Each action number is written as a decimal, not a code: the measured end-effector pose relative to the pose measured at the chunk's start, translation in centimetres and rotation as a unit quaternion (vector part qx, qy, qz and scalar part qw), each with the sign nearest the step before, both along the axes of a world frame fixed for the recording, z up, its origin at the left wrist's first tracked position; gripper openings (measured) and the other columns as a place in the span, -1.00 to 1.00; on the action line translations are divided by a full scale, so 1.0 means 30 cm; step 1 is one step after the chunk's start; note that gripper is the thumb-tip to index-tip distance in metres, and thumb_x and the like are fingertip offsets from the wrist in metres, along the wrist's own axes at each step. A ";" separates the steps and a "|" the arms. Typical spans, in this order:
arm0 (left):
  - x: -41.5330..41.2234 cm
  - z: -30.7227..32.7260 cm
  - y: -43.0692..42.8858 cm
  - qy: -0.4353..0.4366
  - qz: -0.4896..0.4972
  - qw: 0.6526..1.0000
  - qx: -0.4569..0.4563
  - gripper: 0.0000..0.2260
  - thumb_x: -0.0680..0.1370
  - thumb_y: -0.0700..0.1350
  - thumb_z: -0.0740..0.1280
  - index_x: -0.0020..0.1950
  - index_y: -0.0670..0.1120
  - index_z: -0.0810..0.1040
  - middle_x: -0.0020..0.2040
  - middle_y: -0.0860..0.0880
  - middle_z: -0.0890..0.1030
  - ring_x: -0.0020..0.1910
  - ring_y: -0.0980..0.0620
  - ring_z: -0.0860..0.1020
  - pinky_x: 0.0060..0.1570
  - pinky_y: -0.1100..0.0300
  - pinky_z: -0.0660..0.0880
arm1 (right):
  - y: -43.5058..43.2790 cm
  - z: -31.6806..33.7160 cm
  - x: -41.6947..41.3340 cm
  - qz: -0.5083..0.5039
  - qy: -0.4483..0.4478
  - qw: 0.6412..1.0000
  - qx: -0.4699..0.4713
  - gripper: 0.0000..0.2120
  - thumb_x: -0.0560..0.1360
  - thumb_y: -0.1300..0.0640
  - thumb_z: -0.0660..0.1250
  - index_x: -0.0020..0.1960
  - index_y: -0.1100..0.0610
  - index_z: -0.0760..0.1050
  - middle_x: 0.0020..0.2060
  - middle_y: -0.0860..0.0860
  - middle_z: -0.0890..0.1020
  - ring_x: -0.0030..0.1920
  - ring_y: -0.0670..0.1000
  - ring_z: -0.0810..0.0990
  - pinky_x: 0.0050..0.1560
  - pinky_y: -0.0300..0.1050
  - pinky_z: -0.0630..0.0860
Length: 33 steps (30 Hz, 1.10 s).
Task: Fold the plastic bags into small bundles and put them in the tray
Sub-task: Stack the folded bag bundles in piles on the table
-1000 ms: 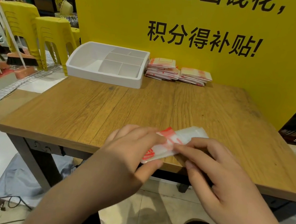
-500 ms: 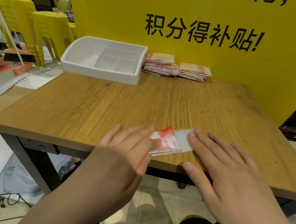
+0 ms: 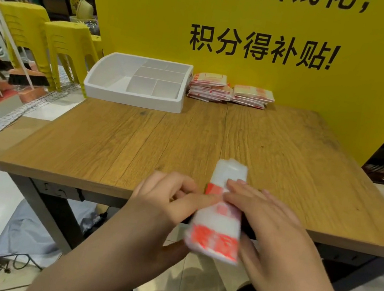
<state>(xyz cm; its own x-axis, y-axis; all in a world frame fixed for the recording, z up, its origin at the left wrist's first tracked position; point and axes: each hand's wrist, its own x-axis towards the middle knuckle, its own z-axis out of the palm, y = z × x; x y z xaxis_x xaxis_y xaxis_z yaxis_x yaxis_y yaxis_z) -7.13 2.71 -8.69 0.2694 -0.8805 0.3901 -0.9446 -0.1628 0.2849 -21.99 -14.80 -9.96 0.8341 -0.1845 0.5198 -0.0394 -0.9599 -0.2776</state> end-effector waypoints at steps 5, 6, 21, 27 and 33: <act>0.012 -0.023 -0.022 0.030 0.004 0.995 -0.097 -0.70 0.55 -0.08 0.34 0.26 0.17 0.56 0.26 0.25 0.45 0.25 0.14 0.42 0.19 0.10 0.41 | -0.020 0.004 -0.025 0.044 -0.021 0.995 0.089 -0.62 0.49 0.17 0.40 0.25 -0.16 0.53 0.36 -0.25 0.44 0.39 -0.13 0.44 0.24 -0.15 0.43; 0.011 -0.028 -0.030 0.042 0.005 0.993 -0.109 -0.73 0.55 -0.11 0.37 0.21 0.15 0.58 0.25 0.26 0.49 0.24 0.12 0.45 0.18 0.03 0.43 | -0.018 0.005 -0.023 0.034 -0.022 0.994 0.099 -0.64 0.49 0.13 0.38 0.23 -0.19 0.55 0.31 -0.24 0.43 0.35 -0.11 0.46 0.19 -0.24 0.42; -0.032 -0.023 -0.109 0.098 0.121 0.970 -0.188 -0.89 0.61 0.02 0.28 -0.02 0.05 0.58 -0.09 0.21 0.50 0.03 0.09 0.45 -0.01 0.09 0.43 | 0.002 0.085 0.037 -0.060 -0.059 0.983 0.162 -0.88 0.55 -0.13 0.29 -0.10 -0.13 0.53 -0.17 -0.20 0.54 -0.07 -0.17 0.54 -0.18 -0.39 0.38; -0.053 -0.002 -0.125 0.129 0.142 0.961 -0.198 -0.81 0.60 0.06 0.27 0.20 0.15 0.51 -0.10 0.23 0.53 0.03 0.15 0.49 0.06 0.12 0.41 | 0.016 0.081 0.048 -0.101 -0.086 0.969 0.208 -0.46 0.50 -0.16 0.34 0.44 -0.23 0.29 -0.12 -0.23 0.57 -0.18 -0.18 0.57 -0.23 -0.38 0.43; -0.065 0.013 -0.167 0.109 0.158 0.963 -0.188 -0.82 0.57 0.02 0.30 0.17 0.15 0.51 -0.19 0.18 0.50 -0.09 0.15 0.45 0.00 0.11 0.38 | 0.045 0.048 0.075 -0.175 -0.049 0.983 0.025 -0.57 0.59 -0.03 0.21 0.45 -0.05 0.42 -0.20 -0.15 0.37 -0.16 -0.05 0.36 -0.27 -0.16 0.32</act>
<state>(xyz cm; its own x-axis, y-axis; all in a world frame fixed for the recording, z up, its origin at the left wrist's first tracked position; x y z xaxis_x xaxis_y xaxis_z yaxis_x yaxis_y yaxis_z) -9.10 -2.29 -8.29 0.6116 -0.5490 0.5697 -0.7766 -0.2790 0.5649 -19.74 -13.46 -8.52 0.6620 -0.4783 0.5770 -0.3351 -0.8775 -0.3430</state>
